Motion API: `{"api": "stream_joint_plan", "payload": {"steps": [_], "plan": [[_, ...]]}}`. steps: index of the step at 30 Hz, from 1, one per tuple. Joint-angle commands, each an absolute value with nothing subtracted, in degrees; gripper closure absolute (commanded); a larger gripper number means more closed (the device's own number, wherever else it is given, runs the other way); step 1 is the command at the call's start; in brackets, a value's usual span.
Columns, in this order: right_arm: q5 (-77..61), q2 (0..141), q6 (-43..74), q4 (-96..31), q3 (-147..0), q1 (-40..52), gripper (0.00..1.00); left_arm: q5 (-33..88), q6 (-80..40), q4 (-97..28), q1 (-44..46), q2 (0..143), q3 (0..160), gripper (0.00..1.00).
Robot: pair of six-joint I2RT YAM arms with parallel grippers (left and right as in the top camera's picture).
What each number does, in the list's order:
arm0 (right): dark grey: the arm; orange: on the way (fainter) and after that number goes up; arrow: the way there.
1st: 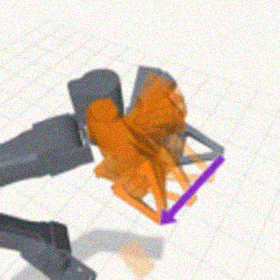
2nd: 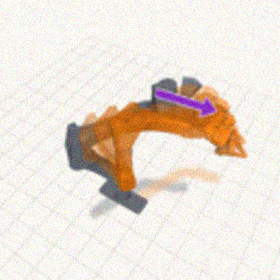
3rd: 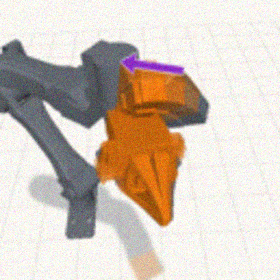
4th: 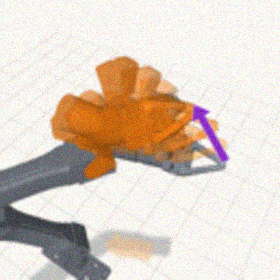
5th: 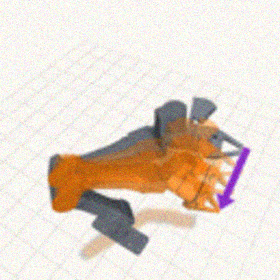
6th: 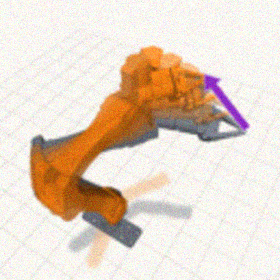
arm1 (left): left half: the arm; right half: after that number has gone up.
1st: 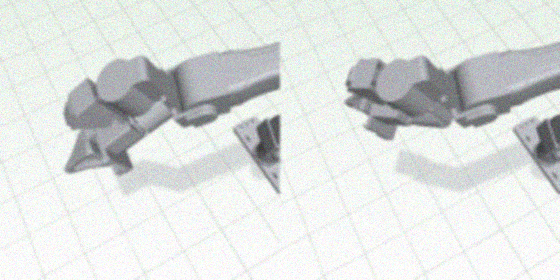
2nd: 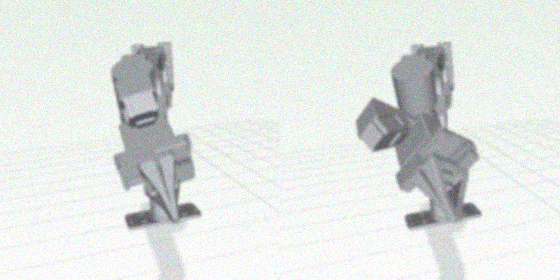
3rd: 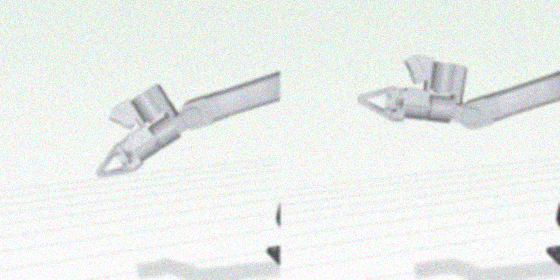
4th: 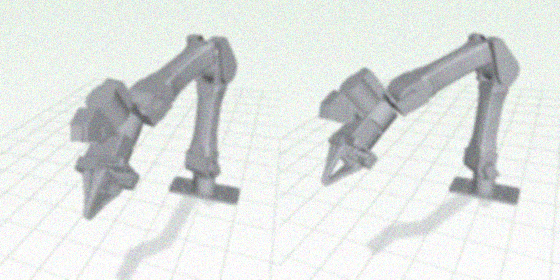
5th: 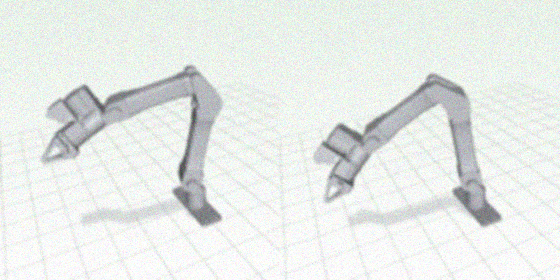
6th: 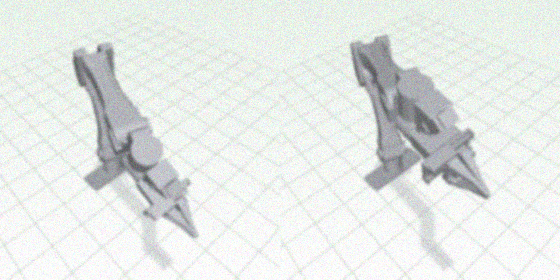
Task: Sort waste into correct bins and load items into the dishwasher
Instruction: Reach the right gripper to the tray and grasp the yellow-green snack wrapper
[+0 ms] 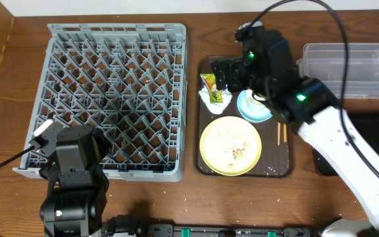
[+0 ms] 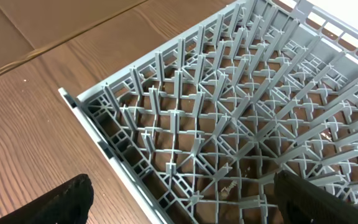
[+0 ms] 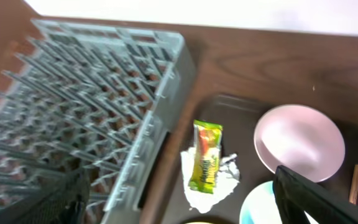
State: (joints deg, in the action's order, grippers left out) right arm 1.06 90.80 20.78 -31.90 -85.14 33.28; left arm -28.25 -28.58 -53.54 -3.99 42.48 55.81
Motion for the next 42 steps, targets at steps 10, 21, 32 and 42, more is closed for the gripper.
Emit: {"api": "stream_joint_plan", "payload": {"steps": [10, 21, 32, 42], "plan": [[-2.6, 108.6, 20.9, -29.2, -85.5, 34.0, 0.25, -28.5, -29.3, -53.5, -4.2, 42.3, 56.9, 0.06], [-4.6, 116.7, 20.2, -27.4, -85.5, 35.3, 0.34, -28.5, -29.3, -53.5, -4.2, 42.3, 56.9, 0.06], [5.9, 120.3, 20.1, -25.2, -85.5, 37.2, 0.53, -28.5, -29.3, -53.5, -4.2, 42.3, 56.9, 0.06], [6.6, 121.0, 21.2, -25.1, -85.5, 37.2, 0.99, -28.5, -29.3, -53.5, -4.2, 42.3, 56.9, 0.06]]}}
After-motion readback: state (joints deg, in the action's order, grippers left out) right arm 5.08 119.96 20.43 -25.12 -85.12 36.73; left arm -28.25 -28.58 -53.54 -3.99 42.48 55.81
